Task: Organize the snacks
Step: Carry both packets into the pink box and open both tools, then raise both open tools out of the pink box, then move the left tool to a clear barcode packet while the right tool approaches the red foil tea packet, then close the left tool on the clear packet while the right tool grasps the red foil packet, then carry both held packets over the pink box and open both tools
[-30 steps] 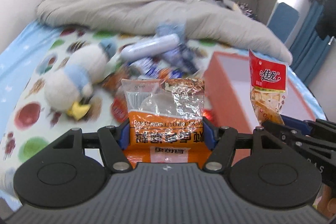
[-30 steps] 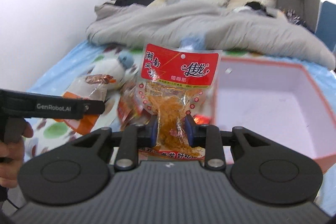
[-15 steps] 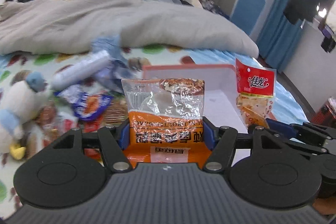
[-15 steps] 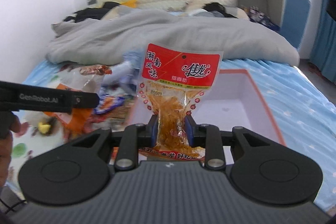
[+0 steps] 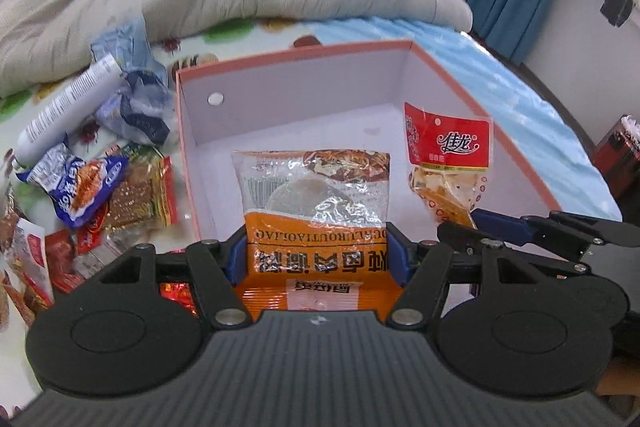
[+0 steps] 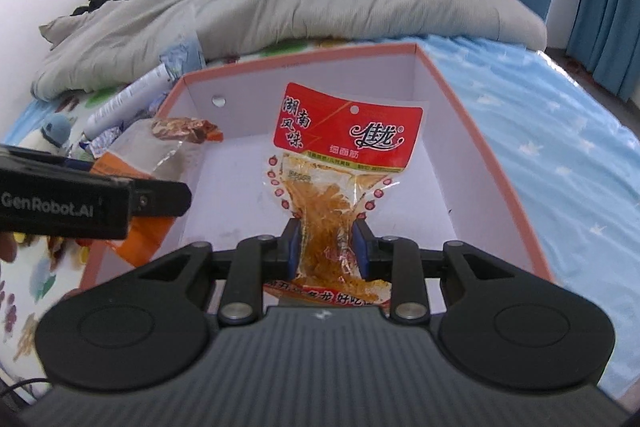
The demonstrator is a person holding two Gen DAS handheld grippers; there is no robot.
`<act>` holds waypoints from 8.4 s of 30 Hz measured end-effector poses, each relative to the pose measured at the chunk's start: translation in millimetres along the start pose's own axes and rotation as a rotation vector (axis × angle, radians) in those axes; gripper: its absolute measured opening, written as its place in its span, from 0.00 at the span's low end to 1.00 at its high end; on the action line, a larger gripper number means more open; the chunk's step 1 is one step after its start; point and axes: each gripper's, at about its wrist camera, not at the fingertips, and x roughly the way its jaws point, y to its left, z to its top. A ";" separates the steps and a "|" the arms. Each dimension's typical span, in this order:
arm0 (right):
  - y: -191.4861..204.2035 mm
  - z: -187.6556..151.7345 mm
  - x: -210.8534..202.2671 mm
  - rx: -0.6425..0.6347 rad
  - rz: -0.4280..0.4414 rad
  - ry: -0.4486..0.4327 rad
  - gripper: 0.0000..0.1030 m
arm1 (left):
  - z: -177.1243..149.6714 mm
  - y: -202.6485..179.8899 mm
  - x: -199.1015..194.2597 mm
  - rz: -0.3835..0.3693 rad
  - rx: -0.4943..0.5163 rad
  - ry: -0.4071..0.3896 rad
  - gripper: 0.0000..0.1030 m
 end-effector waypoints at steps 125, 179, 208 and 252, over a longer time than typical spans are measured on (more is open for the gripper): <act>252.3 -91.8 97.6 -0.248 -0.189 -0.076 0.51 | -157.4 293.3 15.3 0.193 -0.157 -0.070 0.49; 243.5 -144.4 35.6 -0.201 0.056 0.006 0.52 | -164.2 236.5 27.5 0.508 0.128 -0.073 0.47; 221.9 -140.0 -33.9 -0.133 0.117 -0.083 0.52 | -212.9 204.2 -88.9 0.259 -0.248 -0.187 0.06; 85.2 -5.1 -114.9 -0.002 -0.023 -0.363 0.52 | -52.6 34.2 -157.1 -0.061 -0.048 -0.458 0.04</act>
